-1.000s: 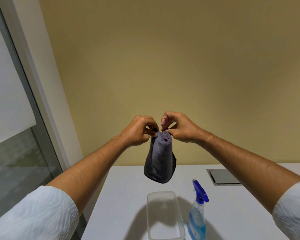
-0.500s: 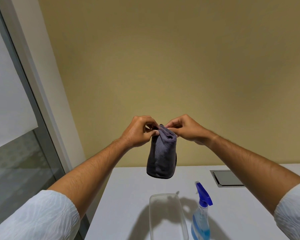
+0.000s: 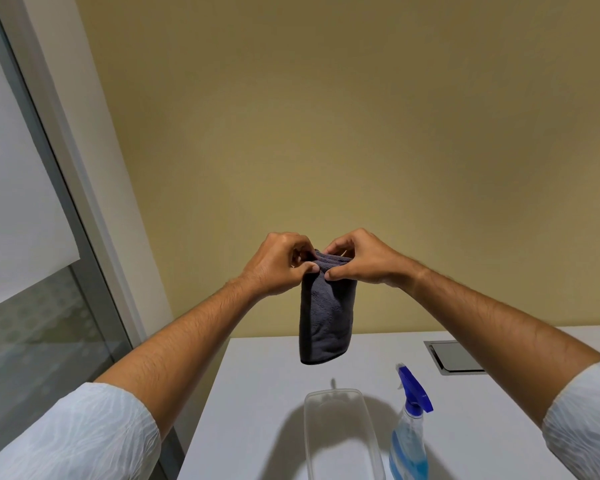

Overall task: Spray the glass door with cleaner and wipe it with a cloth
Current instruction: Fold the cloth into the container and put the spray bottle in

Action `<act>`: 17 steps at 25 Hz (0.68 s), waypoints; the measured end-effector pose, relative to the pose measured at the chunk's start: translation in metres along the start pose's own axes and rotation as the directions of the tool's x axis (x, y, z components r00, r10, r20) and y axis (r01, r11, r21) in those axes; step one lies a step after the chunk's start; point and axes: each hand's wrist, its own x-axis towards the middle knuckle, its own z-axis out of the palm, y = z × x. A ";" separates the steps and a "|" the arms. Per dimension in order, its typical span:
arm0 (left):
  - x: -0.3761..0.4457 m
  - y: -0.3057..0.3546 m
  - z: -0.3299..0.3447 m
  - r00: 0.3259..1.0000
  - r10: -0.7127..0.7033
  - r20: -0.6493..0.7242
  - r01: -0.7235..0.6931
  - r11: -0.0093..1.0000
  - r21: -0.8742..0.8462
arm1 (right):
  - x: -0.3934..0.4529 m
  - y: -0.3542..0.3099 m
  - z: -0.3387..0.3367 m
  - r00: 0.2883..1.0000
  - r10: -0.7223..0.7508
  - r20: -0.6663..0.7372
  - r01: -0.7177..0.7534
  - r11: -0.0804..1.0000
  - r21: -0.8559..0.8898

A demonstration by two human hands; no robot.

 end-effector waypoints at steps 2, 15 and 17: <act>0.000 0.002 -0.002 0.999 0.041 0.000 -0.041 0.999 0.033 | 0.001 -0.002 -0.002 1.000 0.012 0.015 -0.012 1.000 -0.017; -0.005 0.013 0.001 0.980 0.111 0.167 -0.142 0.971 0.192 | -0.015 0.006 0.001 1.000 0.025 -0.018 -0.020 0.966 0.256; -0.006 0.013 0.002 0.985 0.111 0.129 -0.133 0.974 0.184 | -0.019 0.011 -0.001 1.000 0.018 -0.009 -0.015 0.956 0.292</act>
